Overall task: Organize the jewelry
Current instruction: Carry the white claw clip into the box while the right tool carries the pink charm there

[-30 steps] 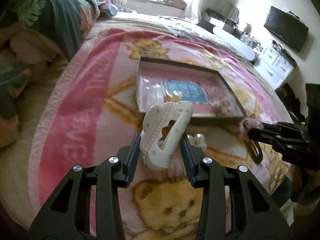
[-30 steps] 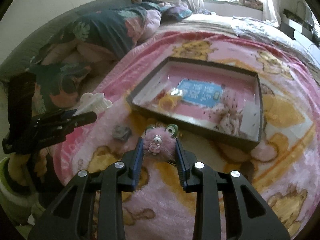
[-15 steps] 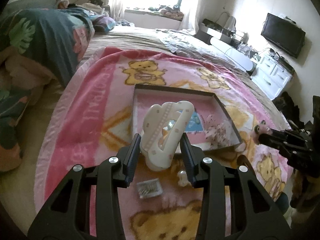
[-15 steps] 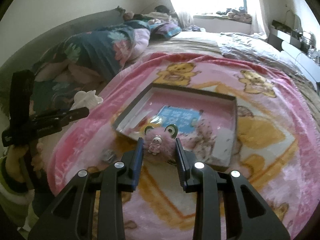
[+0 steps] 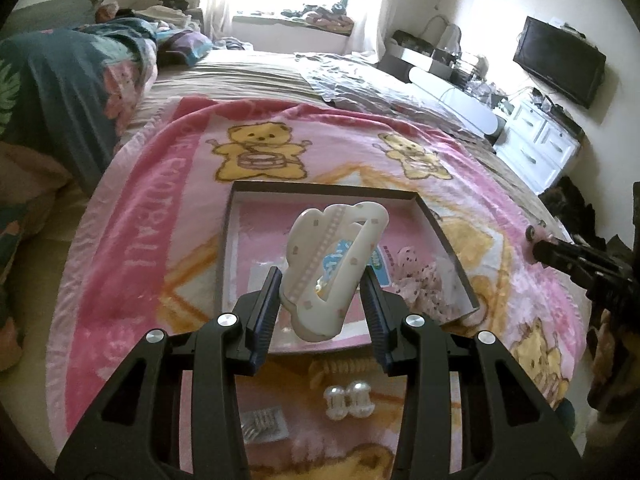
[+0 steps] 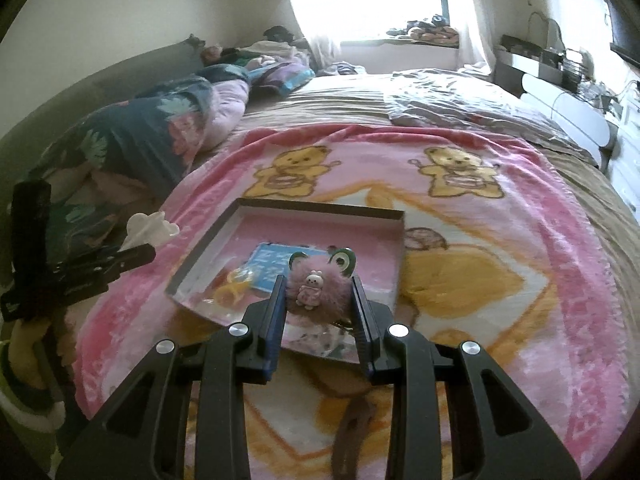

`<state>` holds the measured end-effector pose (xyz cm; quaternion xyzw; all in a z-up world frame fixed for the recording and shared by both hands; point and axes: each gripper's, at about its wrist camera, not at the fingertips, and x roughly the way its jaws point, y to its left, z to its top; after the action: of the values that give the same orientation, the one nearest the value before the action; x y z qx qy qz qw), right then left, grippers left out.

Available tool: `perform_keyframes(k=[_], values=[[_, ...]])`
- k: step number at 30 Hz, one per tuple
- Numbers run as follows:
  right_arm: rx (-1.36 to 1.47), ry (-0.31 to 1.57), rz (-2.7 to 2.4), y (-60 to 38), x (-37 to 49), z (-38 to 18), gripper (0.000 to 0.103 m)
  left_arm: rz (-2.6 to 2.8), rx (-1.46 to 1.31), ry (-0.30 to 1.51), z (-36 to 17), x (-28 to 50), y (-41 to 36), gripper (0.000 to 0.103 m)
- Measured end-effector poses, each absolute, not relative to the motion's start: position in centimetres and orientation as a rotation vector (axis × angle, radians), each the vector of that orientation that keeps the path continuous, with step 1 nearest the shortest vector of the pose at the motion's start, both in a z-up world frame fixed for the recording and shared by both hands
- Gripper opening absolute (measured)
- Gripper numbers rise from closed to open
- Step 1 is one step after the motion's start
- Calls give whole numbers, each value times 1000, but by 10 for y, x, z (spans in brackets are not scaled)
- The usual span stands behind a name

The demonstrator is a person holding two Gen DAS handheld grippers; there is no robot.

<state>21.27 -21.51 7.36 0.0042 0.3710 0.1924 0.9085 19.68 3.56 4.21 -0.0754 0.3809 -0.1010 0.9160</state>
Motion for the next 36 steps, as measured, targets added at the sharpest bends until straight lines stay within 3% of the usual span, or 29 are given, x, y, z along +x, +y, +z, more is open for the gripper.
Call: perform_keyframes(k=[36], values=[[37, 906, 355, -216, 295, -3, 29, -298, -67, 994, -44, 259, -22, 32]])
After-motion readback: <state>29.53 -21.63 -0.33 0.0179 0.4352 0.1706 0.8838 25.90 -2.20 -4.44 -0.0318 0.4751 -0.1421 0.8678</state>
